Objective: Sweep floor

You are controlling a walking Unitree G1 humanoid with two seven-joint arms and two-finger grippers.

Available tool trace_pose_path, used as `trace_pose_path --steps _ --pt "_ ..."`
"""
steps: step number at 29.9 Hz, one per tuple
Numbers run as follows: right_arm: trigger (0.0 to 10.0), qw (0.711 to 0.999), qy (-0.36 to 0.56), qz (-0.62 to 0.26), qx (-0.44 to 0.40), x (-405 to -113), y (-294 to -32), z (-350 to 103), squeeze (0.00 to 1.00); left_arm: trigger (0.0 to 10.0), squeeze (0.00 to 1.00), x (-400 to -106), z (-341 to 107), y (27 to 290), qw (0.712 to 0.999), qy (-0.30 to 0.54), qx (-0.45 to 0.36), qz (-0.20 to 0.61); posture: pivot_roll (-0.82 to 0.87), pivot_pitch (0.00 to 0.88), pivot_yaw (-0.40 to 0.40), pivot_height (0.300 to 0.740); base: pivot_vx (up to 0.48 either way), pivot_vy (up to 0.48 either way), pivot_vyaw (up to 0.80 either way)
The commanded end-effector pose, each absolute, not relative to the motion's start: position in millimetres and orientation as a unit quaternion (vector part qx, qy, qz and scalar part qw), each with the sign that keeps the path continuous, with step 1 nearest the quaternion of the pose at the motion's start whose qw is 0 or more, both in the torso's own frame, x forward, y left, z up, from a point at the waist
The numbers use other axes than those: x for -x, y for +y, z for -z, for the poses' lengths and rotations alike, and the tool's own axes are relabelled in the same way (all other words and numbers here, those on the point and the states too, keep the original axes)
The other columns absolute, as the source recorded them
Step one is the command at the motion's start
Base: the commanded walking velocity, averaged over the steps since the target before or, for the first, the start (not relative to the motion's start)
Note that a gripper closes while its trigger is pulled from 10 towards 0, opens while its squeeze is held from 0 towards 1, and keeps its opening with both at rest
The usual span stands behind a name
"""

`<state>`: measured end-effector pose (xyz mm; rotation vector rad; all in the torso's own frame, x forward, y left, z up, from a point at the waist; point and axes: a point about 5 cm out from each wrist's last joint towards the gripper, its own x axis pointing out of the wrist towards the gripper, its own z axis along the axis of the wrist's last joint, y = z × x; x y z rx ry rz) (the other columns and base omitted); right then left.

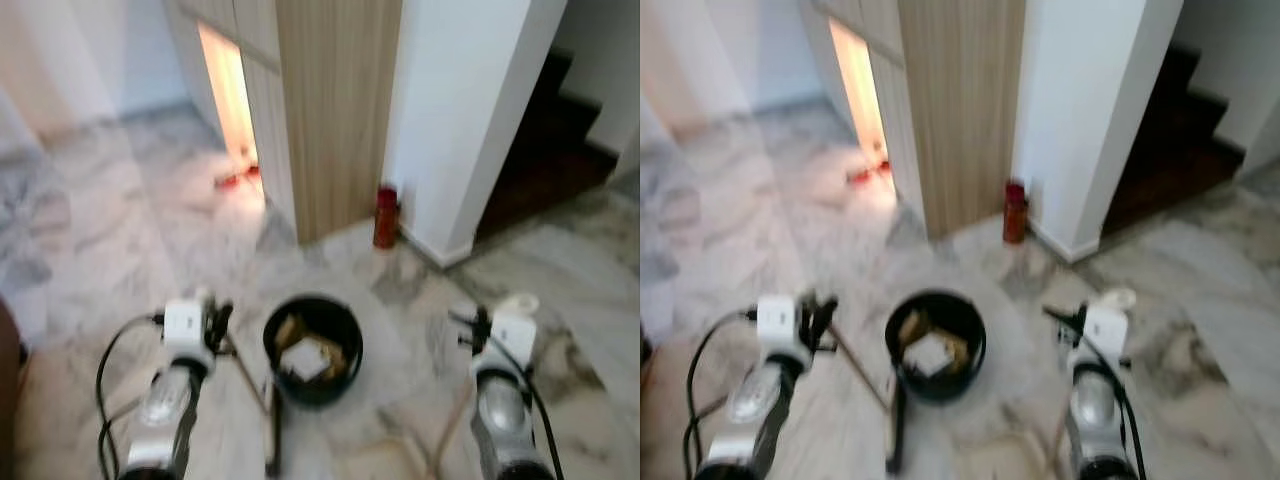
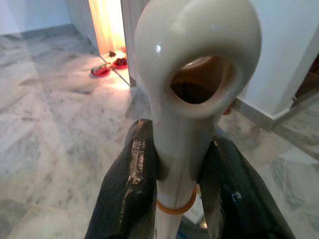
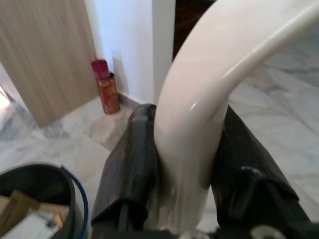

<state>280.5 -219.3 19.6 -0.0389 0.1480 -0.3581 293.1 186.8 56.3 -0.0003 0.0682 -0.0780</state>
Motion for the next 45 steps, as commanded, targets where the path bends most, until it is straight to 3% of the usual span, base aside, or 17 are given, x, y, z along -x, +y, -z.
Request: trace_pose_path --steps 1,17,45 --pt "10.0 0.983 0.064 0.173 0.022 -285.1 -218.2 -24.5 0.00 10.0 0.00 -292.4 -55.0 190.3 0.999 0.041 -0.005 0.035 -0.03 0.000 0.013 0.740 -0.289 0.000 0.00" --pt "10.0 0.980 0.086 0.177 0.017 -282.8 -220.2 -18.9 0.00 10.0 0.00 -292.8 -52.9 188.4 0.998 0.046 -0.006 0.033 -0.03 0.000 0.006 0.740 -0.212 0.000 0.00" --pt "10.0 0.979 0.098 0.176 0.022 -280.9 -219.8 -15.3 0.00 10.0 0.00 -295.6 -51.0 181.4 0.998 0.053 -0.012 0.041 -0.03 0.000 0.009 0.740 0.000 0.000 -0.78"
